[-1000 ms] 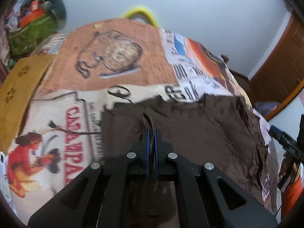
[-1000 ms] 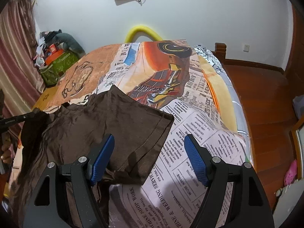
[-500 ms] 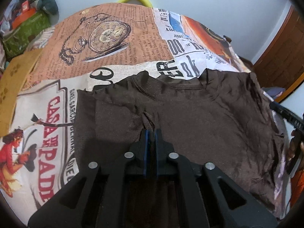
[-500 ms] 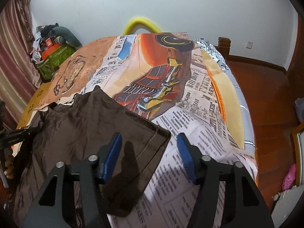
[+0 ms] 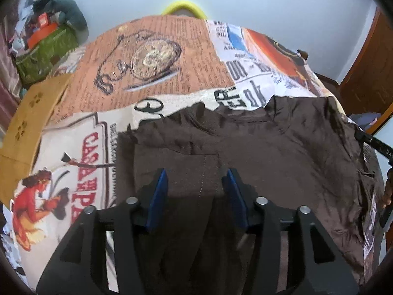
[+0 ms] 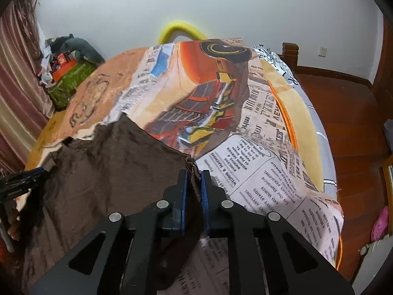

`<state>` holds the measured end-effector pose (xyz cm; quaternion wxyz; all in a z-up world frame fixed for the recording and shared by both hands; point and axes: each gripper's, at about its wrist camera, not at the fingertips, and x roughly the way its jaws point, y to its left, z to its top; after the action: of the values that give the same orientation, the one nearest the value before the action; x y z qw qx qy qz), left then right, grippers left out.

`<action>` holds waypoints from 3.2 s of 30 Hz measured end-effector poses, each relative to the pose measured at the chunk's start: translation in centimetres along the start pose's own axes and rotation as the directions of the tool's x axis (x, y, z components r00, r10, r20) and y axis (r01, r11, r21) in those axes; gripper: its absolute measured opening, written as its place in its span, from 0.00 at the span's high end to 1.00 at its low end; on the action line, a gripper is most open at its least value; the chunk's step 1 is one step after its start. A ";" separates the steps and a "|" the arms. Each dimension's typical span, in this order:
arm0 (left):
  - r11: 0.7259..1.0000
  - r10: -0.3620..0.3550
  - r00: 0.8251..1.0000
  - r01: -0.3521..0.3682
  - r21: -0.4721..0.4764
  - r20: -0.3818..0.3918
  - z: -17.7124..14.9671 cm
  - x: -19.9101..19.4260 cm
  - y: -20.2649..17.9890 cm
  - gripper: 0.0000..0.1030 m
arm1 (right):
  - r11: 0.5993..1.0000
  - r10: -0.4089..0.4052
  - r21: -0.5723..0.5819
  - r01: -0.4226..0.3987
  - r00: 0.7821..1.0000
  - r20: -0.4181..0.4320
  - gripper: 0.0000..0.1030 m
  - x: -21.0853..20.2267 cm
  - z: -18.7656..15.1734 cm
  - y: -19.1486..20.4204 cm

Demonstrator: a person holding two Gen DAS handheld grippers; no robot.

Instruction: Fold small clothes

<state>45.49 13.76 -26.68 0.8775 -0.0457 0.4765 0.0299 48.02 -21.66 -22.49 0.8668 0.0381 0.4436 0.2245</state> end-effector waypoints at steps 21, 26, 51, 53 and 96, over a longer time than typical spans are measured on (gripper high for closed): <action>0.981 0.182 0.980 -0.175 -0.078 0.087 -3.3 -5.8 9.8 0.20 | 0.975 0.205 -0.084 -0.206 0.979 -0.021 0.91 1.2 1.6 12.5; 0.984 0.172 0.982 -0.168 -0.066 0.072 -3.7 -4.9 9.9 0.20 | 0.962 0.248 -0.082 -0.259 0.960 -0.126 0.87 3.3 0.5 14.8; 0.987 -0.035 0.997 0.024 -0.156 -0.070 -3.5 0.4 8.9 0.20 | 0.967 0.058 -0.237 -0.097 0.984 -0.168 0.63 0.9 -4.2 10.5; 0.989 -0.027 0.997 0.017 -0.149 -0.071 -3.0 0.5 9.1 0.20 | 0.971 0.074 -0.214 -0.103 0.987 -0.141 0.59 0.6 -3.1 10.2; 0.997 0.014 0.998 -0.019 0.079 0.062 -1.8 -10.4 2.7 0.55 | 0.987 0.058 -0.155 -0.048 0.997 0.058 0.62 -8.6 -1.7 9.6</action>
<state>38.05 16.18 -19.07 0.8926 -0.0059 0.4504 0.0196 38.95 -16.93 -14.52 0.8744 -0.0098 0.3964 0.2795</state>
